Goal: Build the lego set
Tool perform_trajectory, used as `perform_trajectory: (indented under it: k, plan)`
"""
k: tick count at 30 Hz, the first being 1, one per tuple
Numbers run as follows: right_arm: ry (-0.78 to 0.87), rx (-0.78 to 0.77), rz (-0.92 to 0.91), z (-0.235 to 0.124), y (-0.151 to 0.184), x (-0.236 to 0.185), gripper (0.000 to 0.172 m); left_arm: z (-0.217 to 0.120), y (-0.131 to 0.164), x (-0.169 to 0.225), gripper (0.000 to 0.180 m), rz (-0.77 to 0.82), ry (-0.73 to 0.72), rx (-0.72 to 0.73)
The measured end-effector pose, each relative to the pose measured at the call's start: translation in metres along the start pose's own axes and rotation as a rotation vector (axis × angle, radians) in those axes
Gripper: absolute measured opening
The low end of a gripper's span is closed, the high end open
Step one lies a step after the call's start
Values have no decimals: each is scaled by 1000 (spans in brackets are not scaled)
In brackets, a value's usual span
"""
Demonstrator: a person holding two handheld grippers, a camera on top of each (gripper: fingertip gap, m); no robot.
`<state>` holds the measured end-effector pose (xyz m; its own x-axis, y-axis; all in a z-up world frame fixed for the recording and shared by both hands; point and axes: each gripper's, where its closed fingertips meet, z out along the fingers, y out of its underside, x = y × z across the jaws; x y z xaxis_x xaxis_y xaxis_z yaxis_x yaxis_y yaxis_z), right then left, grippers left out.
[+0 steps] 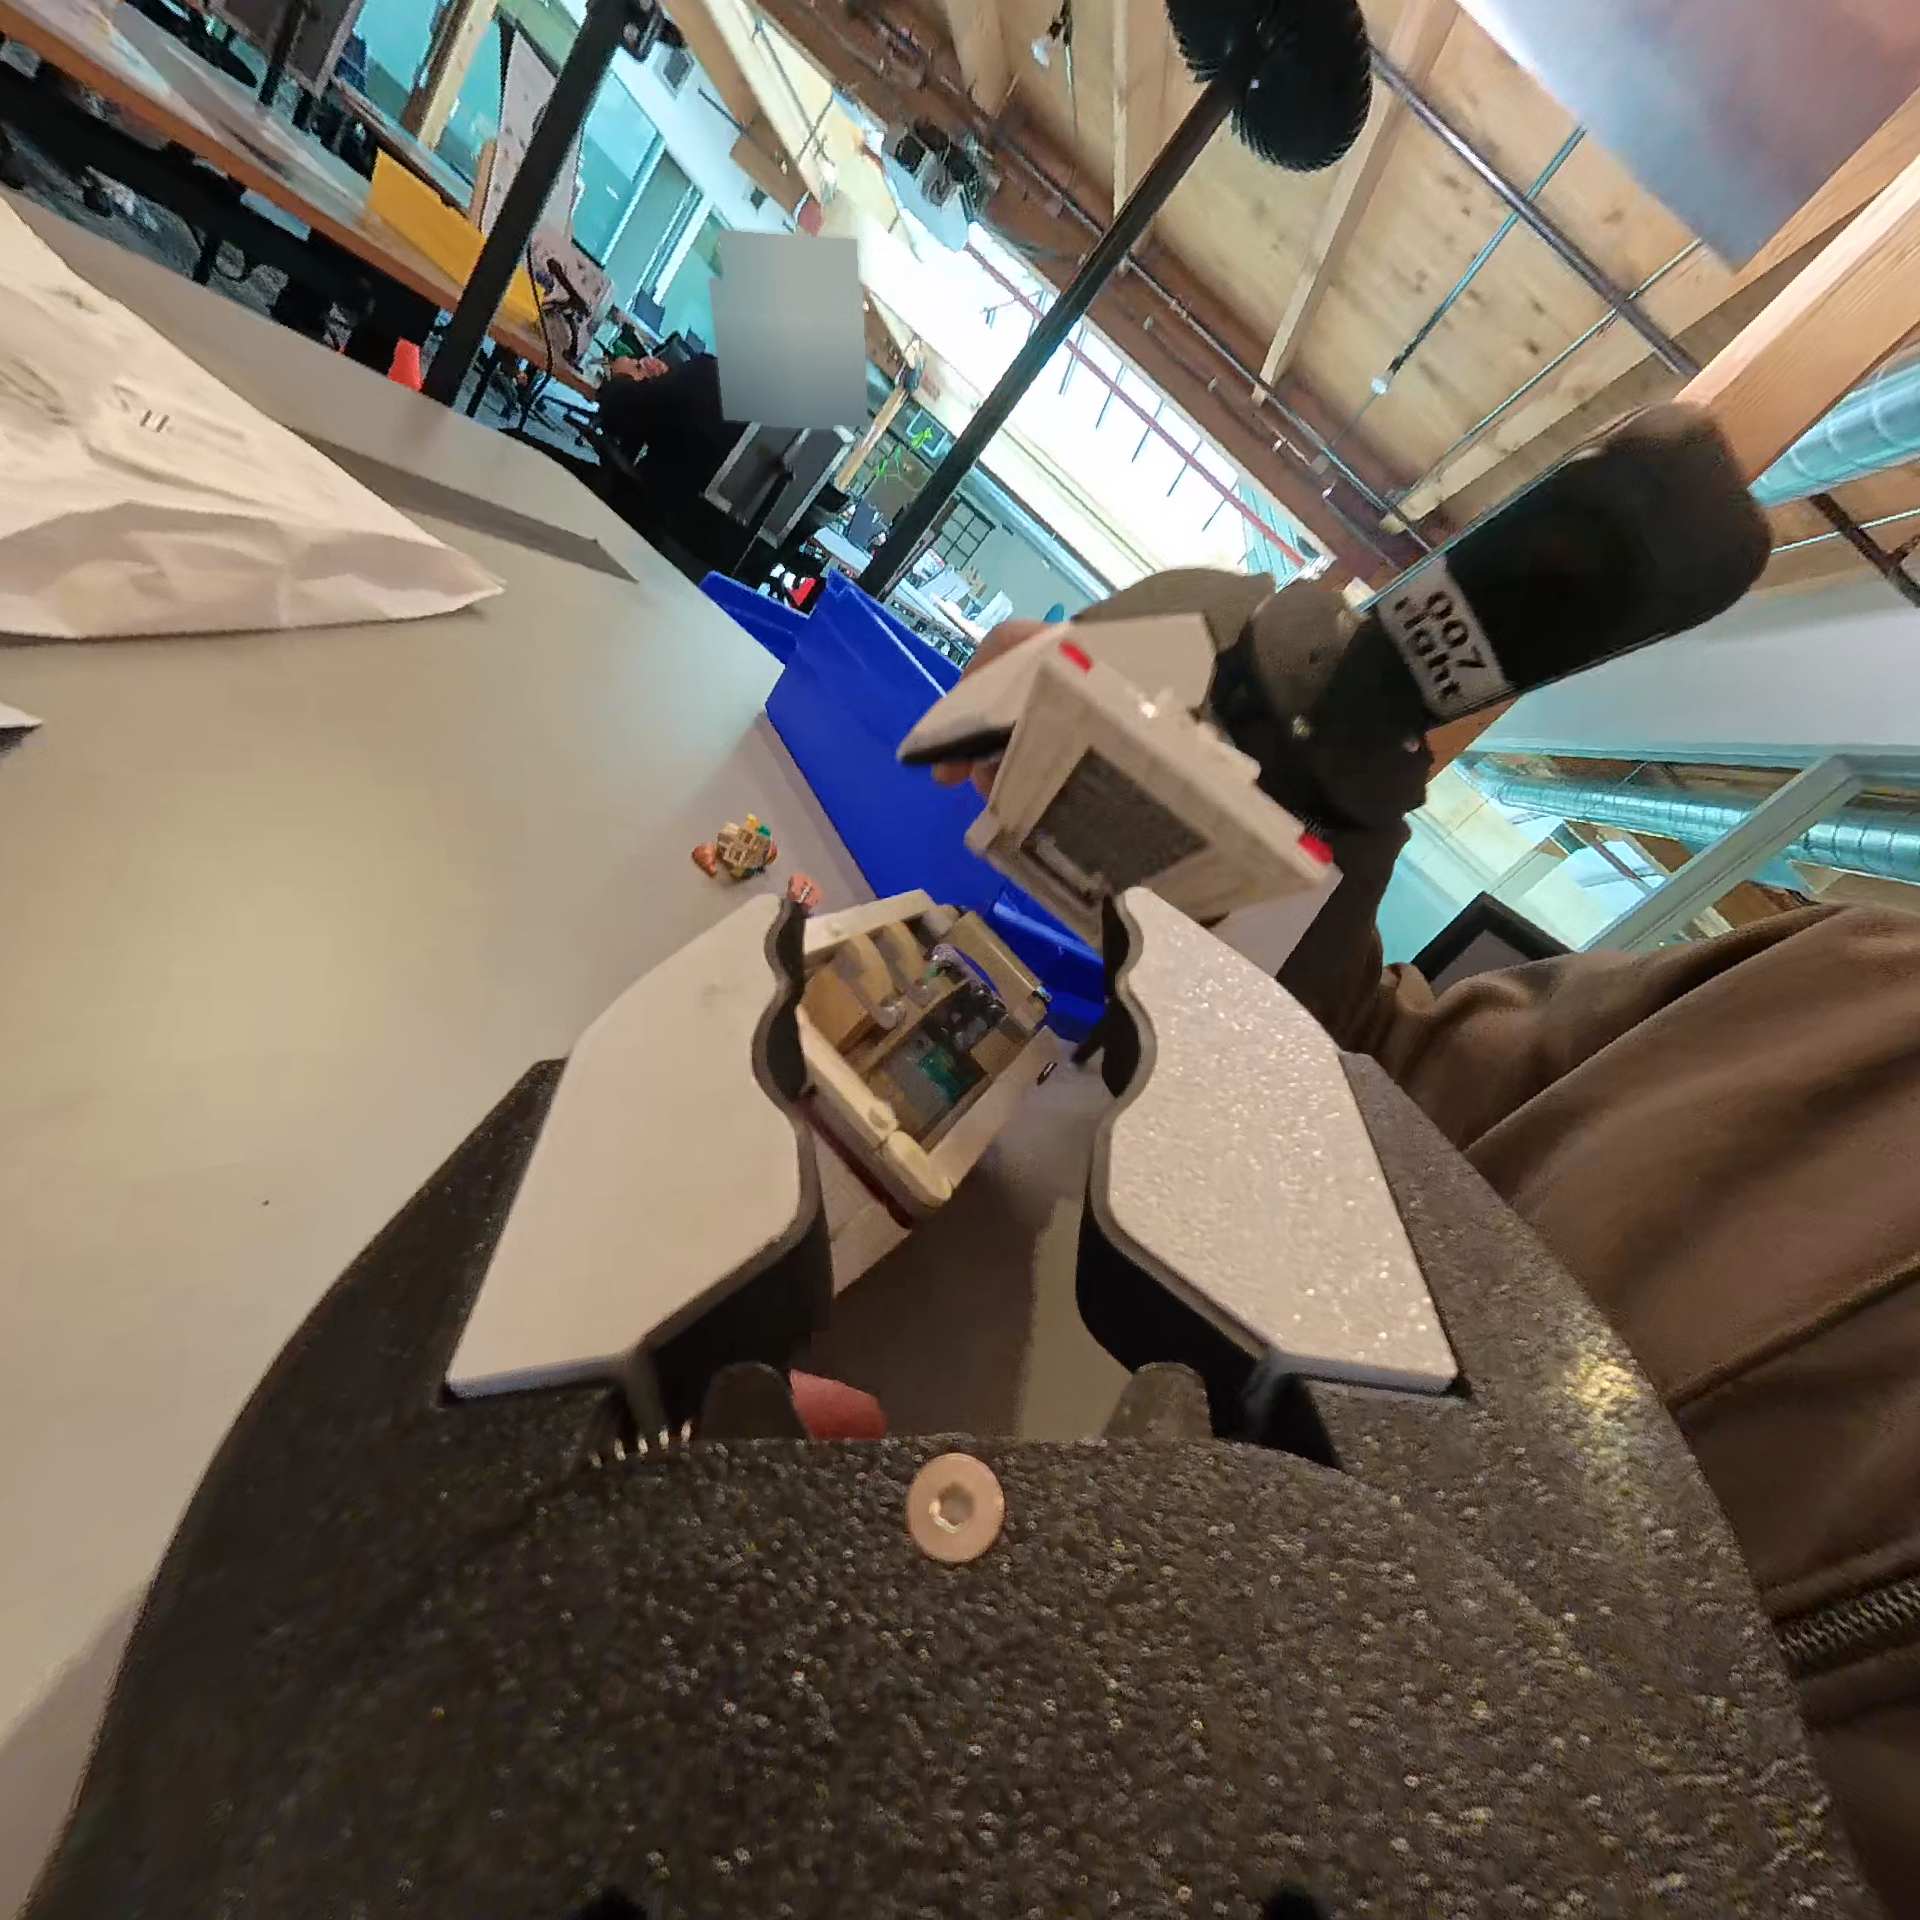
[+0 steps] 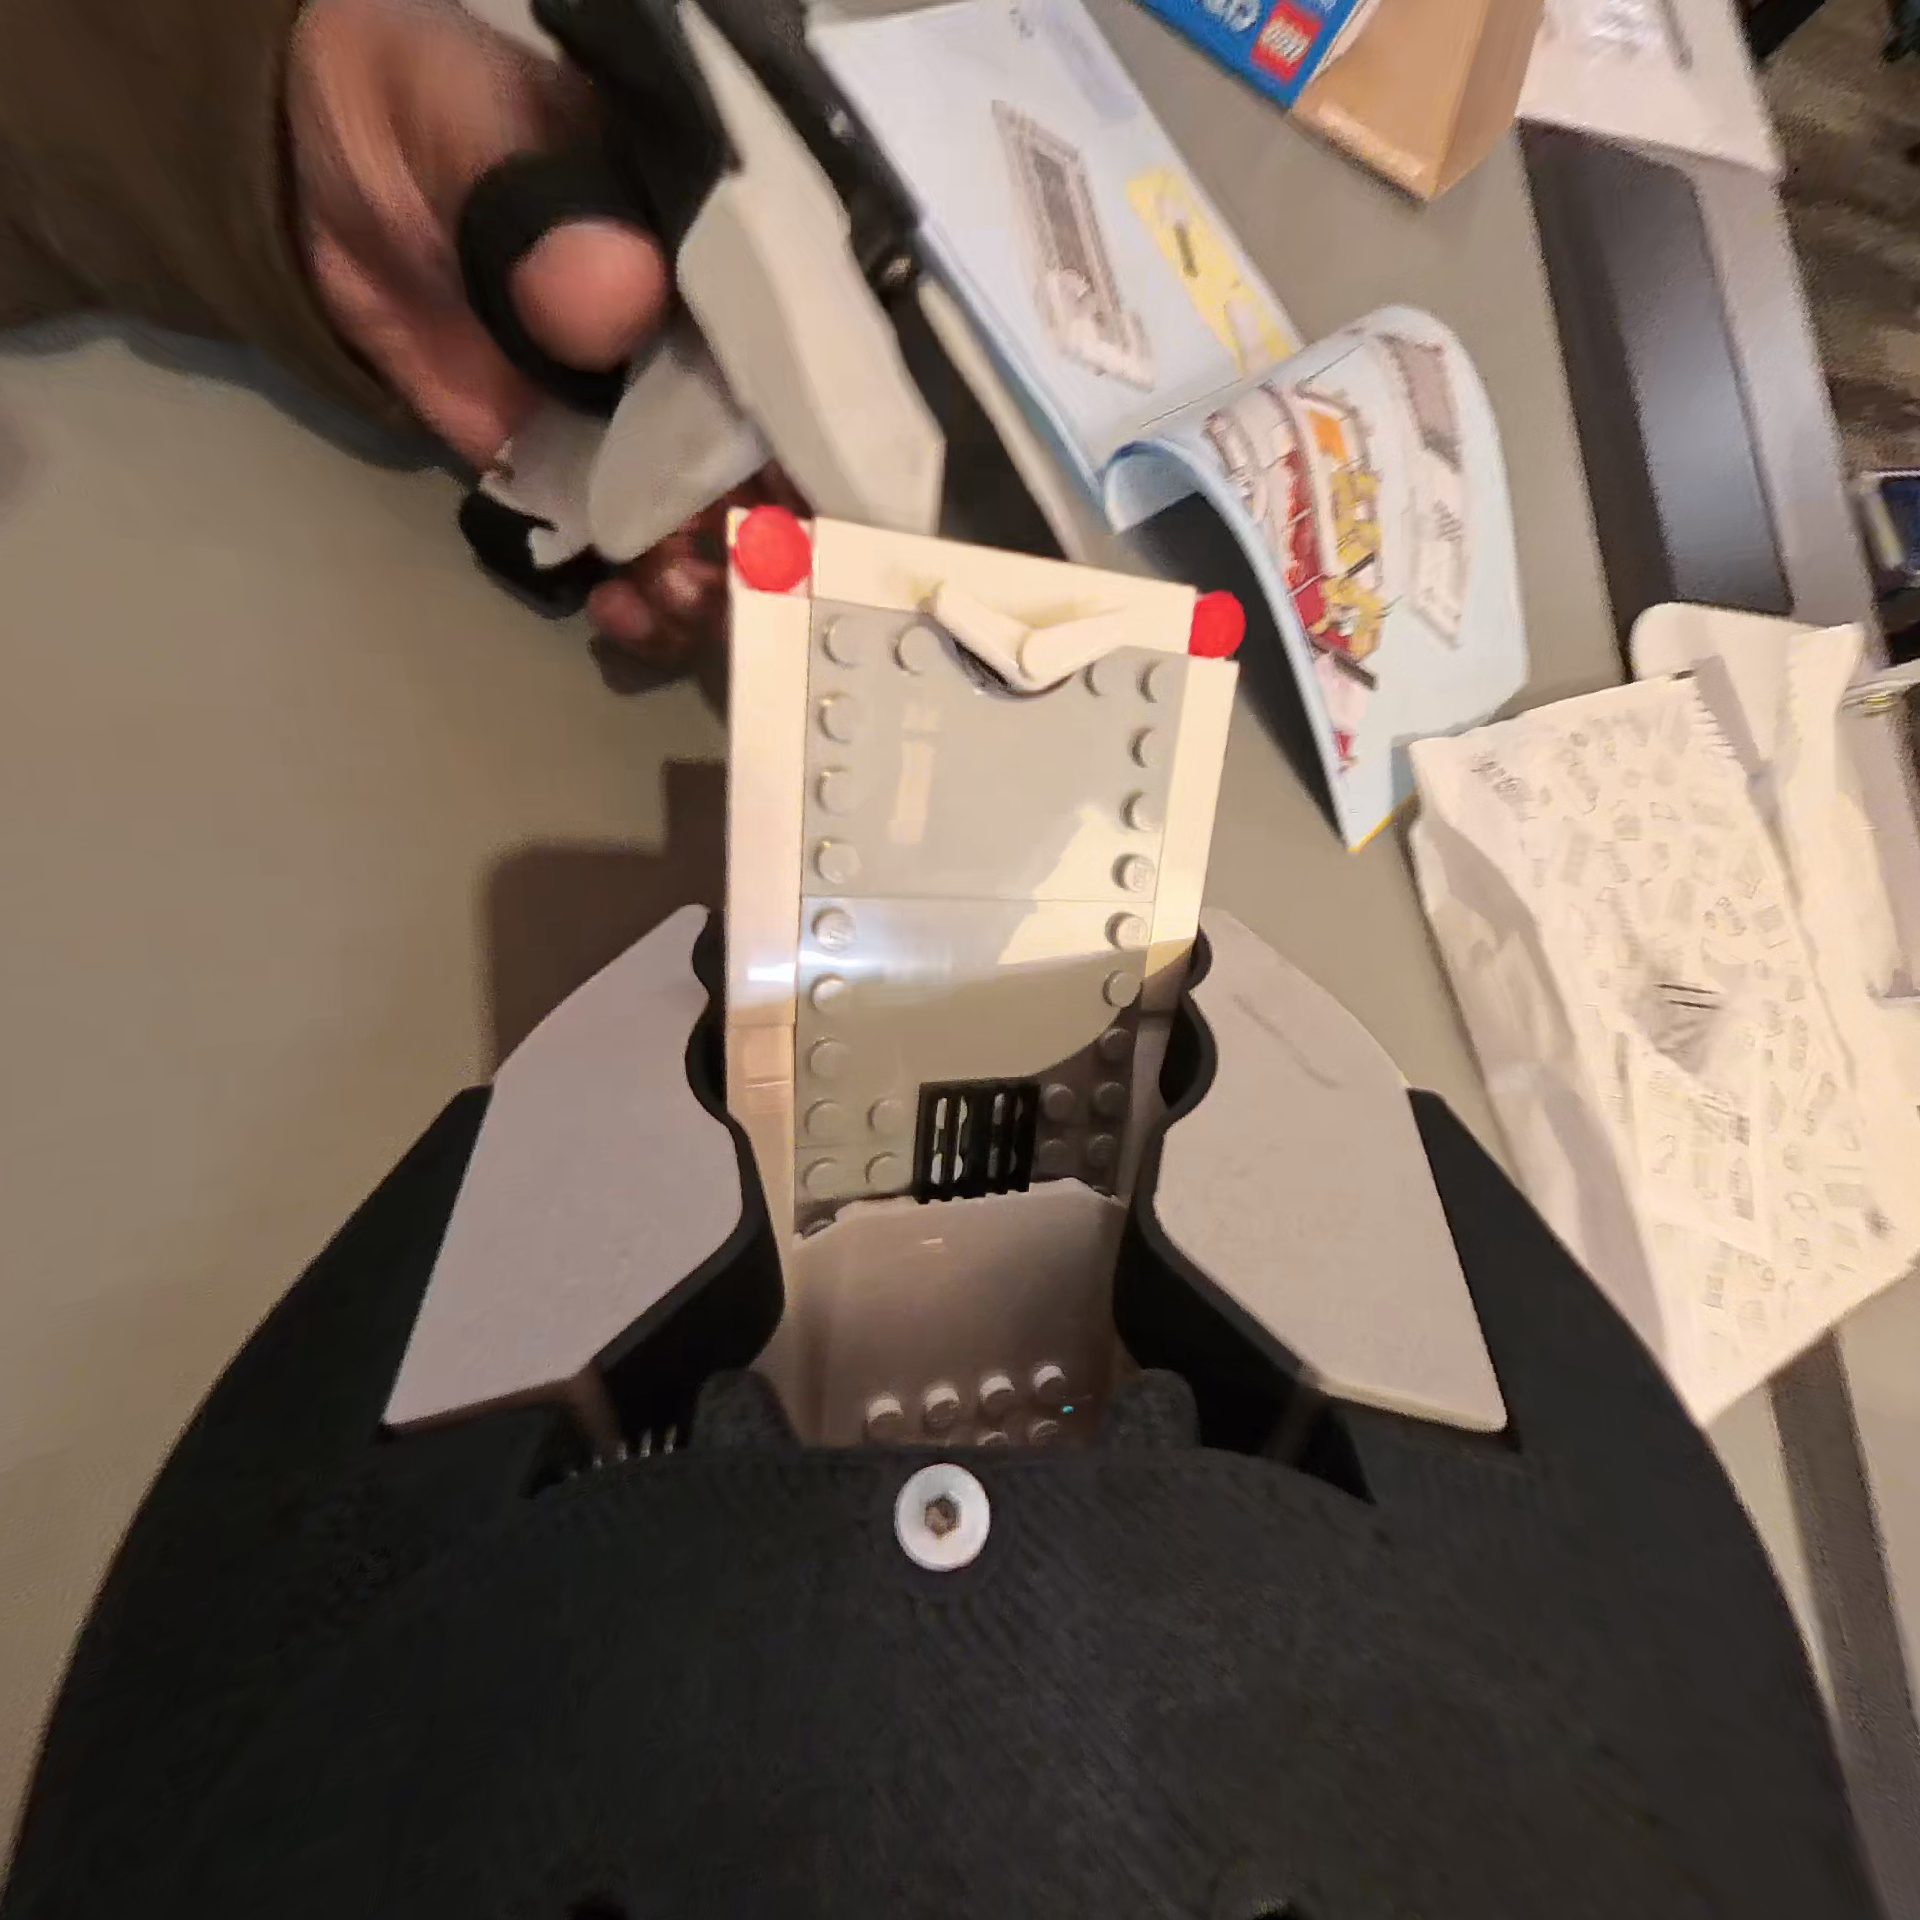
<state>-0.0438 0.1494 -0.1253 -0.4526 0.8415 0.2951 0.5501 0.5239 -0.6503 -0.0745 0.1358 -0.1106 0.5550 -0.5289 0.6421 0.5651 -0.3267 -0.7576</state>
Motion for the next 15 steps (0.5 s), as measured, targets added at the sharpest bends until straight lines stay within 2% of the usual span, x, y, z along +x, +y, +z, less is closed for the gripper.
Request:
perform_trajectory:
  k: [7,15]
  plan:
    - [-23,-121,29,10,18,7,81,-6,-1,-4,56,-22,-8,9]
    - [-53,-225,105,10,21,6,81,-9,-5,-11,54,-67,-32,28]
